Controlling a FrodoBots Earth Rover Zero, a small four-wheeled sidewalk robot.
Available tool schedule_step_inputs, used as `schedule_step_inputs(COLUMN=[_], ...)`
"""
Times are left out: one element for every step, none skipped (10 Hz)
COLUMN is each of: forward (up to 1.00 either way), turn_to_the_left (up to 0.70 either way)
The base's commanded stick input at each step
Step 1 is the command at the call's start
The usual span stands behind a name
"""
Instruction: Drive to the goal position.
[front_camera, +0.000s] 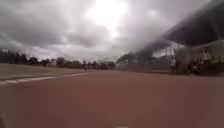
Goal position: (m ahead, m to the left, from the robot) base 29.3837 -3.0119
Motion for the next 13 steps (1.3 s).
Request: schedule_step_inputs(forward=[1.00,1.00,1.00,1.00,1.00,1.00,1.00,1.00,1.00,1.00,1.00,1.00,1.00], turn_to_the_left=[0.00,0.00,0.00,0.00,0.00,0.00,0.00,0.00,0.00,0.00,0.00,0.00,0.00])
